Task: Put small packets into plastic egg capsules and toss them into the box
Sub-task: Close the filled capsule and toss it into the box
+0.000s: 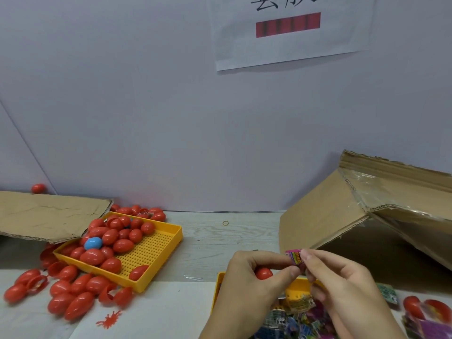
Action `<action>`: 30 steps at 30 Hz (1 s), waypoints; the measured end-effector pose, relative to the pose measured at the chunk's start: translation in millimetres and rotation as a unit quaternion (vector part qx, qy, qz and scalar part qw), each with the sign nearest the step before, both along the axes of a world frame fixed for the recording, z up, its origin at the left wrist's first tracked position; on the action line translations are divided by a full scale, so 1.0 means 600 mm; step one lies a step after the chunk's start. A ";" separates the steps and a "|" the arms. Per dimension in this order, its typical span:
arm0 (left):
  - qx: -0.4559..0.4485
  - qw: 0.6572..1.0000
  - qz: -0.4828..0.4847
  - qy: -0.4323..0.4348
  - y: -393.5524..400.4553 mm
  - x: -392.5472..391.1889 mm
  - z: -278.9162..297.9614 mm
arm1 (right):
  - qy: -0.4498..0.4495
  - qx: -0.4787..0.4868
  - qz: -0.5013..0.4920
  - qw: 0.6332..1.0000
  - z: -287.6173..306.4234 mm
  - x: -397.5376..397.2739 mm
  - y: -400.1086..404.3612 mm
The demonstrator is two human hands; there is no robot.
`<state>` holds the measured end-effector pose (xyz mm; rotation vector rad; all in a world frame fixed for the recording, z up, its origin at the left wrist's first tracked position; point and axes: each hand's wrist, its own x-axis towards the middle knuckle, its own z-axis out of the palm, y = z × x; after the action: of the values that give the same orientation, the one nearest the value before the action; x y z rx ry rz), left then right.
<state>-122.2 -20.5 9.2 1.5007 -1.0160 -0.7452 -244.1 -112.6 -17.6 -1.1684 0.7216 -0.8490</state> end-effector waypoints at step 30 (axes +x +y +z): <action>-0.054 0.996 0.063 0.036 -0.006 0.000 -0.004 | 0.052 -0.060 0.007 0.997 0.014 0.003 0.014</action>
<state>-122.1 -24.1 6.6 1.4219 -0.8856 -0.6402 -242.4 -104.4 -9.2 -1.3305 0.7544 -0.8329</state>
